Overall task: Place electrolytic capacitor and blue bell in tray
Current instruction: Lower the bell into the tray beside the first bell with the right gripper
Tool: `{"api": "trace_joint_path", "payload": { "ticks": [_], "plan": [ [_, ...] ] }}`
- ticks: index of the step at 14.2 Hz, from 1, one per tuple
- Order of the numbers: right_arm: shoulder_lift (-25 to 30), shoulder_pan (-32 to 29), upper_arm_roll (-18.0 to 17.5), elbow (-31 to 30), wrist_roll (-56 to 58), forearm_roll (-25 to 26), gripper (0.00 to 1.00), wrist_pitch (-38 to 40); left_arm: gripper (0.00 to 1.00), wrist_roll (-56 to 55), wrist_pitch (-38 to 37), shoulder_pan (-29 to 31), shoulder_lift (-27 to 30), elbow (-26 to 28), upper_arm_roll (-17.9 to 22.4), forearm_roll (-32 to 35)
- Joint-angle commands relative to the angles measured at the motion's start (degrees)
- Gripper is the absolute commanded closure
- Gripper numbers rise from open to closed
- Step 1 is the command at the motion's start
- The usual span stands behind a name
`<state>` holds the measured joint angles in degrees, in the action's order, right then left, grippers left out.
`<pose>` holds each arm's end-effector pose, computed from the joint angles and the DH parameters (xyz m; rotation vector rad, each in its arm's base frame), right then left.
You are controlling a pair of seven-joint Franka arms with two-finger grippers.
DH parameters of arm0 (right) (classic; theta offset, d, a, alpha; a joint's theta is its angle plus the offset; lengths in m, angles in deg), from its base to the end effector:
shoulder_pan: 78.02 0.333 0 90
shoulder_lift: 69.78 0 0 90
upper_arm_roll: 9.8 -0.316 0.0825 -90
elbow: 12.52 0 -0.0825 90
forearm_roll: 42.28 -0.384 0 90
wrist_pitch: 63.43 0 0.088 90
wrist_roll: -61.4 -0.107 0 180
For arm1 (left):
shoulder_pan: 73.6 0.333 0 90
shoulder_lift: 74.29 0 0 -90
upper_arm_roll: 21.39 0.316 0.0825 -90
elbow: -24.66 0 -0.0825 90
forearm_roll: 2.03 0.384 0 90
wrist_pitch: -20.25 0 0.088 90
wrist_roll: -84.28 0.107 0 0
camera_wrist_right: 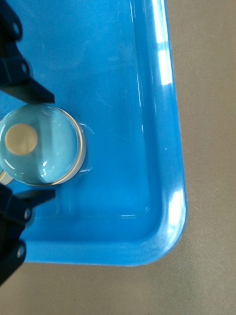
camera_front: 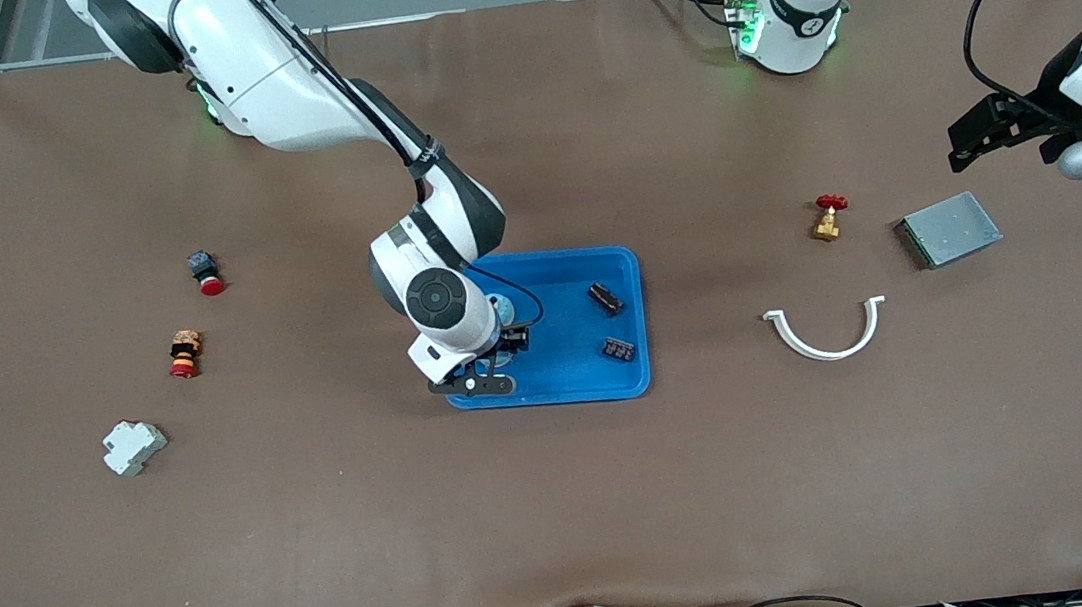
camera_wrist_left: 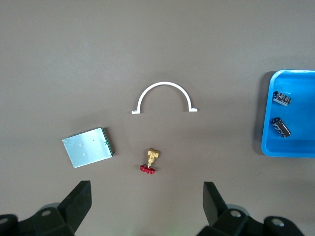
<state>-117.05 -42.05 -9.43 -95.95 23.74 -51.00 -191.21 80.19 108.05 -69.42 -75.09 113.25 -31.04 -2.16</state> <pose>0.5788 0.4210 0.1879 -3.0701 0.2005 0.1666 0.5525 -0.0525 0.6251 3.1388 -0.0379 -0.0437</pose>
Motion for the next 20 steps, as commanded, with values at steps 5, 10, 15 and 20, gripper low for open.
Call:
{"api": "trace_joint_path", "payload": {
  "ticks": [5,10,15,20],
  "plan": [
    [-0.2,0.4,0.9,1.3,0.0,0.5,0.00,0.8,0.00,0.6,-0.4,0.5,0.7,0.1,0.0,-0.5],
    [2.9,-0.2,0.9,0.9,2.1,0.7,0.00,8.4,0.00,0.4,-0.4,0.4,0.7,0.1,0.0,-0.5],
    [3.1,-0.3,1.0,1.0,2.4,0.7,0.00,8.5,0.00,0.7,-0.4,0.5,0.7,0.1,0.0,-0.5],
    [7.5,-1.5,1.0,0.9,4.7,0.6,0.00,14.5,0.00,0.9,-0.5,0.5,0.7,0.1,0.1,-0.5]
  ]
}}
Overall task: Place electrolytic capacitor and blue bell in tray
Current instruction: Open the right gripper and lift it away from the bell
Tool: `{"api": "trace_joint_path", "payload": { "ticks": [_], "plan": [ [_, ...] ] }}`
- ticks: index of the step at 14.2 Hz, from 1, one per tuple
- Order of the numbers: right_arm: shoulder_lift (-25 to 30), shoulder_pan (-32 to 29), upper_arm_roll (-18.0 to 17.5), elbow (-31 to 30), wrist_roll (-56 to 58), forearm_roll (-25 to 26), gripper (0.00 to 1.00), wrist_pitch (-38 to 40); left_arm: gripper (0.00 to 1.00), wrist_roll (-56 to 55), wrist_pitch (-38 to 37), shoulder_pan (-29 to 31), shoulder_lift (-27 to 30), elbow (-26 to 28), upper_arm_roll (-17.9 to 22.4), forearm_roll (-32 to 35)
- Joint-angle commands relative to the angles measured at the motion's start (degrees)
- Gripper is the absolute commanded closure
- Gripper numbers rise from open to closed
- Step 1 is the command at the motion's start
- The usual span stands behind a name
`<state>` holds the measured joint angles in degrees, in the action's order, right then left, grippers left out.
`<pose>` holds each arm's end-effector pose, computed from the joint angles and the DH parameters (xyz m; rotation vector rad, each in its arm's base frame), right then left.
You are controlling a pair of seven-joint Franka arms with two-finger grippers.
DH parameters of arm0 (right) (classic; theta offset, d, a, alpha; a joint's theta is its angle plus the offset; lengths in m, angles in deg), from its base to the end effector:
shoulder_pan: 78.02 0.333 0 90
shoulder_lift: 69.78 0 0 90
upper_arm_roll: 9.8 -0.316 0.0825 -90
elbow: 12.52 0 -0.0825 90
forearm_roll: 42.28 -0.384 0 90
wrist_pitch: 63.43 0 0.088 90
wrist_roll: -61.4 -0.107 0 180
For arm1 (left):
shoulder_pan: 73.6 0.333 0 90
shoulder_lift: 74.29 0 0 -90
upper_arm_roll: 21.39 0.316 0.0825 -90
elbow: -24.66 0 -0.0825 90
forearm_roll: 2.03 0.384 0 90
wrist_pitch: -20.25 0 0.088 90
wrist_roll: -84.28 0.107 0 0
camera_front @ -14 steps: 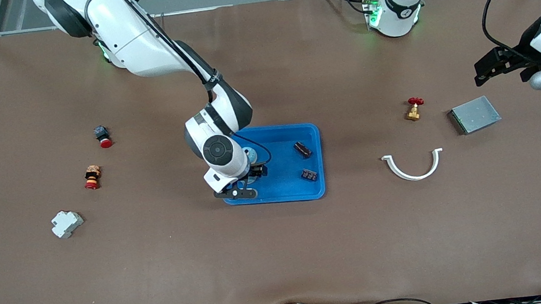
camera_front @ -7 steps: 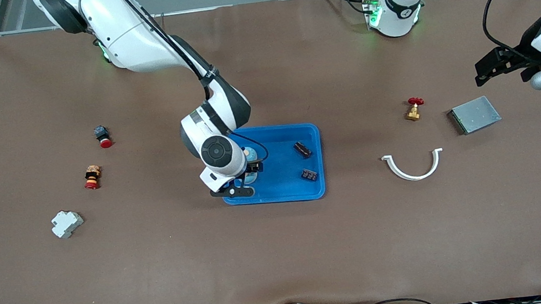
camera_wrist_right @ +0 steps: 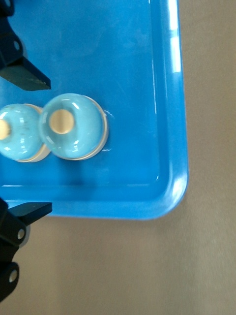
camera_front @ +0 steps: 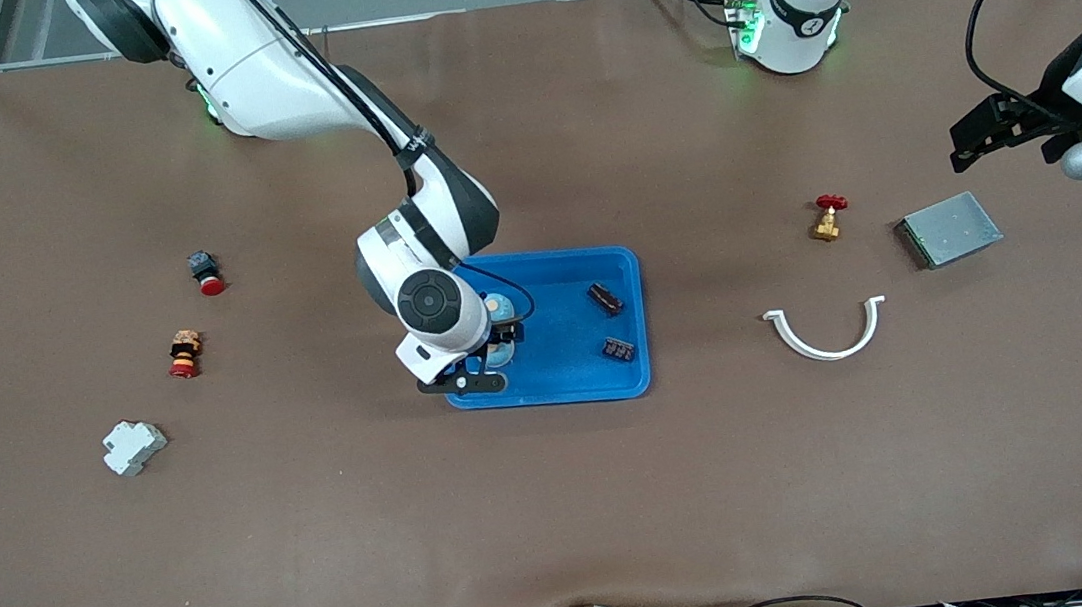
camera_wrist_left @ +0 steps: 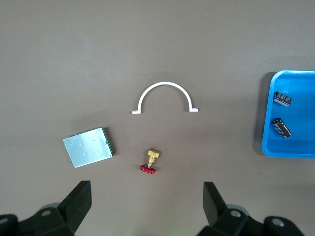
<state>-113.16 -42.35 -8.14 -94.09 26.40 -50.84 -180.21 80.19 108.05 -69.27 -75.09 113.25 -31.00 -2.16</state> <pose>0.5828 0.4078 0.2357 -3.1176 0.1367 0.2783 0.5526 -0.0506 0.6251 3.1388 -0.0327 -0.0437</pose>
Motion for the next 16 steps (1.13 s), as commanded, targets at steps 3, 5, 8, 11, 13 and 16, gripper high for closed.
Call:
{"api": "trace_joint_path", "payload": {
  "ticks": [3,5,8,11,13,16],
  "plan": [
    [7.2,-2.4,-0.3,-1.6,3.5,0.5,0.00,6.7,0.00,1.0,-0.4,0.3,0.7,0.1,0.2,-0.5],
    [10.1,-2.5,-0.3,-1.9,3.5,0.5,0.00,9.8,0.00,0.9,-0.4,0.2,0.7,0.1,0.2,-0.5],
    [15.1,-4.2,-0.3,-2.5,4.7,0.5,0.00,16.5,0.00,0.7,-0.4,0.1,0.6,0.0,0.1,-0.5],
    [20.8,-6.3,-0.3,-3.9,7.1,0.5,0.00,21.2,0.00,0.1,-0.4,-0.3,0.5,-0.2,-0.2,-0.3],
    [23.9,-7.8,-0.3,-3.9,8.6,0.5,0.00,25.2,0.00,0.2,-0.4,0.0,0.5,-0.3,-0.2,-0.3],
    [31.5,-11.0,-0.2,-9.9,13.9,1.4,0.00,26.3,0.00,0.3,-0.4,0.0,0.4,-0.4,-0.1,-0.3]
  ]
}}
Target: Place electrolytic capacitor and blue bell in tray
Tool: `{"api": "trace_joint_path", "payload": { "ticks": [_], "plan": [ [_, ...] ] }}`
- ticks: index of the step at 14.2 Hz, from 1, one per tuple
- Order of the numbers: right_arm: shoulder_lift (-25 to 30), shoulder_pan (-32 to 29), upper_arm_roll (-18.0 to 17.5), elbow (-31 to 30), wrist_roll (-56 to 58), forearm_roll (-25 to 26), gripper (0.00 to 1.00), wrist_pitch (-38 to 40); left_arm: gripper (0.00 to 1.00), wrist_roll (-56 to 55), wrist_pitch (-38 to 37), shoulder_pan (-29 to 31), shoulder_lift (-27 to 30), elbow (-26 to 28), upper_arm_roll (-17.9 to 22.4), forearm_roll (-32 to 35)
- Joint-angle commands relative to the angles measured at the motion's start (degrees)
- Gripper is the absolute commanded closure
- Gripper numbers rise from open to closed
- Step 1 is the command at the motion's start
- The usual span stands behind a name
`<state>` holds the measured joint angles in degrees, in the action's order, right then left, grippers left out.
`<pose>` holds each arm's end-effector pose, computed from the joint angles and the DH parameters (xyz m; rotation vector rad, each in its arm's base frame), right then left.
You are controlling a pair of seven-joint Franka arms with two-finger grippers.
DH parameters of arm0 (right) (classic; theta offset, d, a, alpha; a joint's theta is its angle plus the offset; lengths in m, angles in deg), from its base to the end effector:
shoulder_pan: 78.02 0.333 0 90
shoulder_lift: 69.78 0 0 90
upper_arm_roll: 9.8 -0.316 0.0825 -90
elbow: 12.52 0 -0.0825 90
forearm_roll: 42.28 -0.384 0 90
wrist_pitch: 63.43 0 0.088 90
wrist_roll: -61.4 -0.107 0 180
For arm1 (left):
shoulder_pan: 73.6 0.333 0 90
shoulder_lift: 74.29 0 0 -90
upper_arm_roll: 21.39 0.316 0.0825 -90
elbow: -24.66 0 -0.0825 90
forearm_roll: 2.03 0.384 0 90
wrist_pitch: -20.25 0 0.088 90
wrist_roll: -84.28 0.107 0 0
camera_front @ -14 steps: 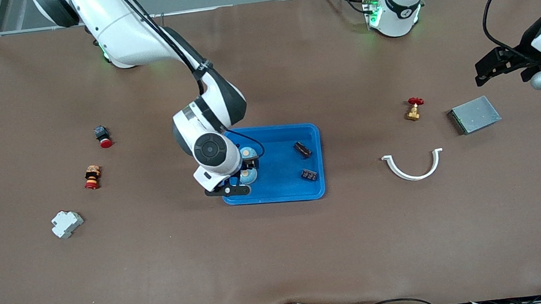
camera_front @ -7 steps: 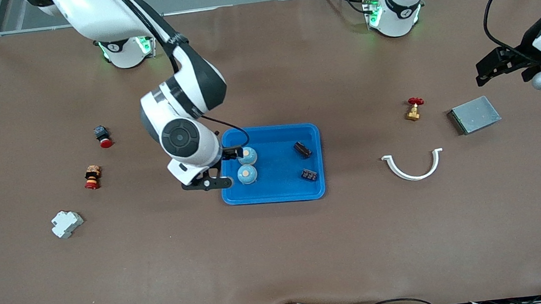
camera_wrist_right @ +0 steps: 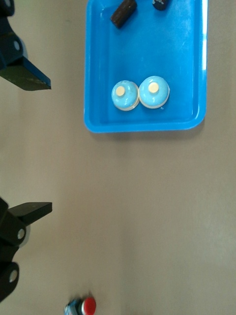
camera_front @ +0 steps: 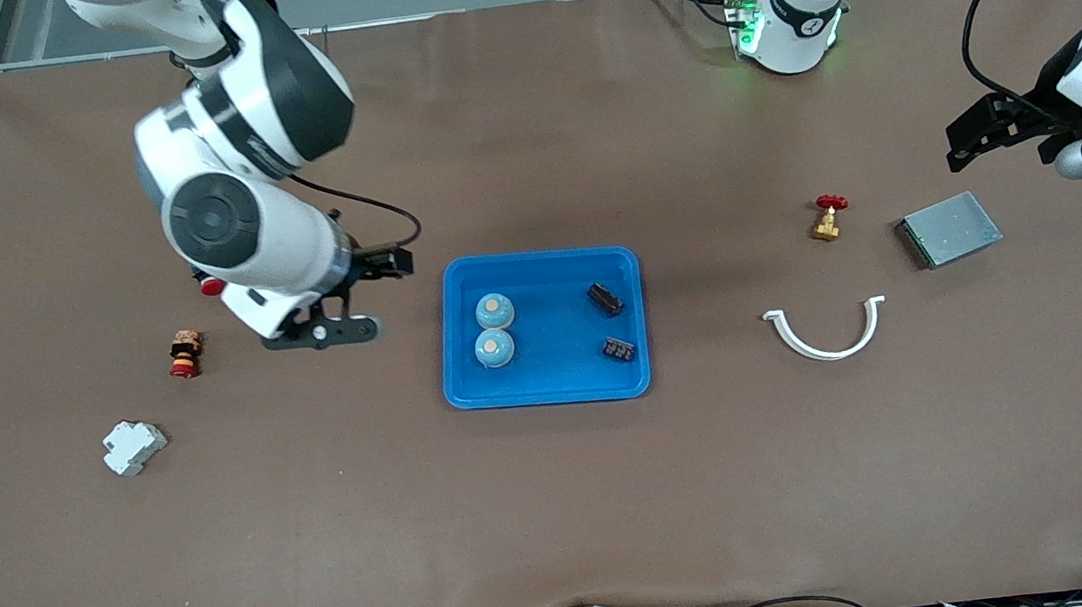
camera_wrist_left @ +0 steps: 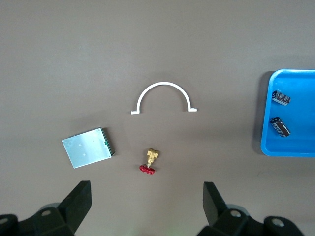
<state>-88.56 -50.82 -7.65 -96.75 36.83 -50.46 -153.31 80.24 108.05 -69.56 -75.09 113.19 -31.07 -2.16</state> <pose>0.5668 0.2850 0.4764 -3.0929 0.0111 0.4075 0.5523 -0.0541 0.6256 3.1386 -0.0439 -0.0421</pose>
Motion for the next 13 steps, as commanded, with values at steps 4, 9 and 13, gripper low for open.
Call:
{"api": "trace_joint_path", "payload": {
  "ticks": [4,9,13],
  "plan": [
    [16.2,-8.6,-0.7,-13.7,9.9,2.0,0.00,-0.4,0.00,0.3,-0.1,-0.1,-1.2,-2.0,-0.1,1.6],
    [18.7,-11.5,-0.7,-12.5,10.0,8.3,0.00,1.0,0.00,0.3,-0.2,0.5,-2.1,-4.4,0.0,1.6],
    [18.4,-16.8,-0.7,-9.1,12.7,8.3,0.00,1.9,0.00,0.7,-0.4,0.6,-1.7,-4.4,0.5,1.4]
  ]
}}
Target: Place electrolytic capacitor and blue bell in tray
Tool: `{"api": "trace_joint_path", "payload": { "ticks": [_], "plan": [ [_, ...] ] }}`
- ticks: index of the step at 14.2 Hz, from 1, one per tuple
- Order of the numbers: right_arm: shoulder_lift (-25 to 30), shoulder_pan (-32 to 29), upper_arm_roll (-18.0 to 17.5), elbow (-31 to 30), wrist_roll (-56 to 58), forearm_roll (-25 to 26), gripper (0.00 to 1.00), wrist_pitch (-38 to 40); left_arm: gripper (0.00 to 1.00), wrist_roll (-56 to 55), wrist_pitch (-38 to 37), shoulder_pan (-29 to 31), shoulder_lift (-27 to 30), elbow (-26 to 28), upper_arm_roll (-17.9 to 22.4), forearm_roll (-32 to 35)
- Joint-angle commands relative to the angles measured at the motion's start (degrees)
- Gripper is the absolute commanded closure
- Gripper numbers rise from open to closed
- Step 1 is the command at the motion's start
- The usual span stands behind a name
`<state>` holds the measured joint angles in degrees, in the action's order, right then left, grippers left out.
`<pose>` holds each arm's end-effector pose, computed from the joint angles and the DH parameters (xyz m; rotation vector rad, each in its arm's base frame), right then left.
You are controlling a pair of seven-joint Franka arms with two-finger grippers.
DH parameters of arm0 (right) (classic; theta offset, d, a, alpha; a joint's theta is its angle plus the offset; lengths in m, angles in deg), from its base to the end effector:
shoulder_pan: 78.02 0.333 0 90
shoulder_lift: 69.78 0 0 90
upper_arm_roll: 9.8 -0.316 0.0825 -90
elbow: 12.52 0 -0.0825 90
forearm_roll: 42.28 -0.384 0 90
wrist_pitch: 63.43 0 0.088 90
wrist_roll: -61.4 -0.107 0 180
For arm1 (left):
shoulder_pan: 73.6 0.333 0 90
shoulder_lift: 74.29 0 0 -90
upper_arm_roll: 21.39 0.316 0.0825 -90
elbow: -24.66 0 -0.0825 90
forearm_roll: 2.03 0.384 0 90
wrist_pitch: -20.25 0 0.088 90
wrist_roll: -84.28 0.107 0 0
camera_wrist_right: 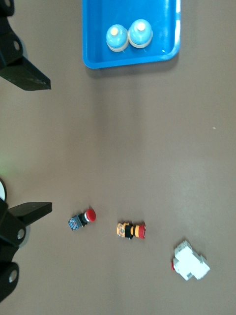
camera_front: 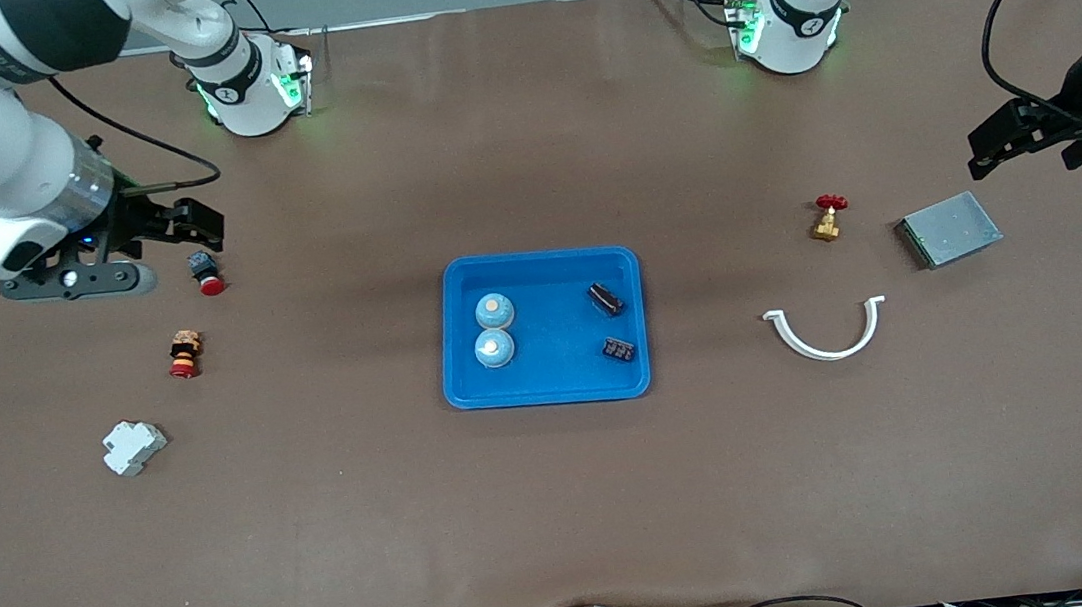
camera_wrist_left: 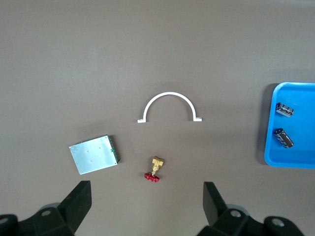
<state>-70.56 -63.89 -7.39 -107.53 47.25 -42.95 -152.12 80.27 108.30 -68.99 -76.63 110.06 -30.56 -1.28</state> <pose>0.5395 0.1134 0.5741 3.1181 -0.0669 -0.1924 0.5627 -0.0414 0.6367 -3.1354 0.0141 -0.0100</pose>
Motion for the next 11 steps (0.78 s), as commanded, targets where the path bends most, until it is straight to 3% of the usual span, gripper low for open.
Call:
{"api": "trace_joint_path", "payload": {
  "ticks": [1,6,11],
  "plan": [
    [0.3,-6.0,-1.1,2.3,3.9,0.5,0.00,0.7,0.00,0.7,-1.2,0.1,0.2,-0.9,0.0,0.5],
    [-0.6,-13.2,-1.3,5.0,9.0,0.4,0.00,-0.3,0.00,0.3,-2.5,0.1,2.1,1.4,-0.1,0.3],
    [-0.5,-15.3,-1.4,4.0,9.8,0.5,0.00,-7.2,0.00,0.5,-1.7,0.2,3.6,3.6,-0.1,0.3]
  ]
}}
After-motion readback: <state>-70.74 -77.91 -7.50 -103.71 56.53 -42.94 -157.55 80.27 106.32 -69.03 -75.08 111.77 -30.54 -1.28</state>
